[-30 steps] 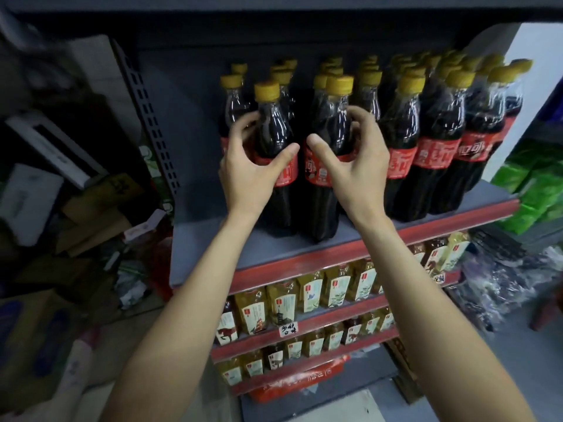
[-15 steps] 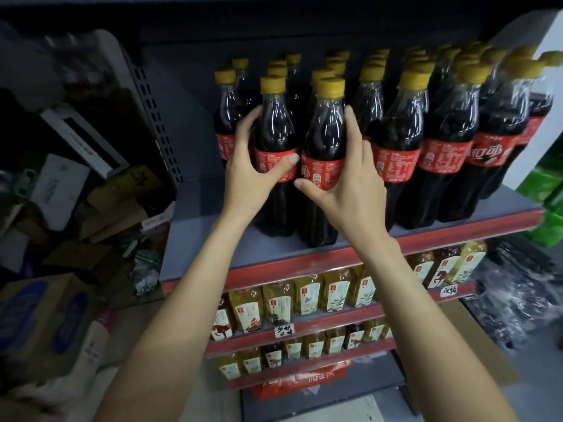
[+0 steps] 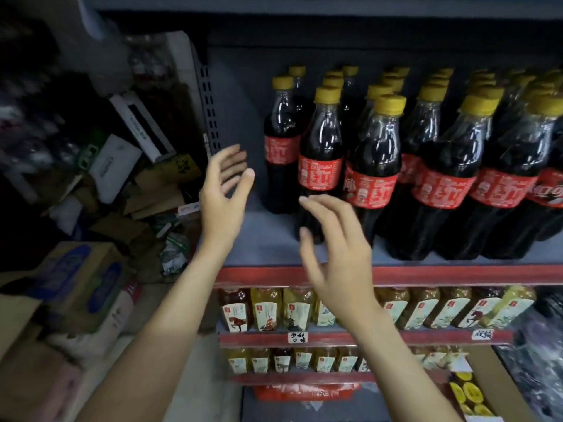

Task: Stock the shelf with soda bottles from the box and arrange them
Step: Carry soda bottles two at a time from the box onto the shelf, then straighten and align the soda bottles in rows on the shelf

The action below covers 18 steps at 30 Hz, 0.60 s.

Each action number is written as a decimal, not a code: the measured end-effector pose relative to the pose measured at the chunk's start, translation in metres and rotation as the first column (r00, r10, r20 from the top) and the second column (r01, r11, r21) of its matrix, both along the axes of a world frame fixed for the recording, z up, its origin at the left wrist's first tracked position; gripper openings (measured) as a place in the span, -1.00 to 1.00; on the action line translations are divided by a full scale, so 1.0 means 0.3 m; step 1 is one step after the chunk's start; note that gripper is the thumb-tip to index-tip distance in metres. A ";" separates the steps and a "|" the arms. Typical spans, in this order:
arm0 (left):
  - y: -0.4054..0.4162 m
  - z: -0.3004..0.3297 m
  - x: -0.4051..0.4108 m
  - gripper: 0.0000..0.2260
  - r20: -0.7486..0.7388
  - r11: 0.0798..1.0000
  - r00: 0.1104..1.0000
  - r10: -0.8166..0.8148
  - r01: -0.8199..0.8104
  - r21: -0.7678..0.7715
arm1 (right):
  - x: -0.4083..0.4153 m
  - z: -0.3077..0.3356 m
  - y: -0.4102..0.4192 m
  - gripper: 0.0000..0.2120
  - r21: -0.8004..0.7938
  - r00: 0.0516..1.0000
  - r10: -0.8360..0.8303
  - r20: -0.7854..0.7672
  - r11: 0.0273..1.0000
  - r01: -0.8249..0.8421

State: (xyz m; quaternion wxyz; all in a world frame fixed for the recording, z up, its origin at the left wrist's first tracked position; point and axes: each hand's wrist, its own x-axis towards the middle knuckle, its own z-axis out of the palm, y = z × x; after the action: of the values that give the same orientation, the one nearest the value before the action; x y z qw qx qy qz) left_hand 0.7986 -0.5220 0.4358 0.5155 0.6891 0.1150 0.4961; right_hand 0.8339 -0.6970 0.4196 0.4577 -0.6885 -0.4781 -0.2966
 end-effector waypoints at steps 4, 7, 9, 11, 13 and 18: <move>0.147 0.010 0.005 -0.67 -0.114 0.979 0.982 -0.148 0.129 -0.160 | -0.020 -0.050 0.167 -0.49 -0.163 0.978 0.058 -0.203 0.982 -0.092; 0.238 0.021 0.066 -0.64 -0.225 0.931 0.915 -0.334 0.283 -0.231 | -0.016 -0.055 0.301 -0.32 -0.195 0.942 0.011 -0.336 0.978 -0.081; 0.268 0.040 0.118 -0.61 -0.273 0.888 0.854 -0.443 0.374 -0.269 | 0.005 -0.063 0.384 -0.23 -0.194 0.915 -0.074 -0.397 0.981 -0.005; 0.283 0.056 0.162 -0.62 -0.295 0.837 0.791 -0.536 0.449 -0.313 | 0.026 -0.068 0.450 -0.16 -0.185 0.872 -0.173 -0.457 0.978 0.097; 0.295 0.062 0.195 -0.65 -0.303 0.786 0.728 -0.615 0.531 -0.318 | 0.040 -0.067 0.495 -0.11 -0.144 0.834 -0.238 -0.499 0.971 0.192; 0.318 0.073 0.213 -0.57 -0.386 0.757 0.655 -0.650 0.604 -0.250 | 0.085 -0.031 0.537 0.08 -0.098 0.792 -0.327 -0.516 0.941 0.325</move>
State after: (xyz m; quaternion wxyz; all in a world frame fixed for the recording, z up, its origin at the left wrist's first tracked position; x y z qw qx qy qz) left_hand 0.8626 -0.4267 0.4577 0.6471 0.7547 0.0106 0.1078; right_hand 0.8594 -0.5359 0.4103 0.5111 -0.8159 -0.2098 -0.1707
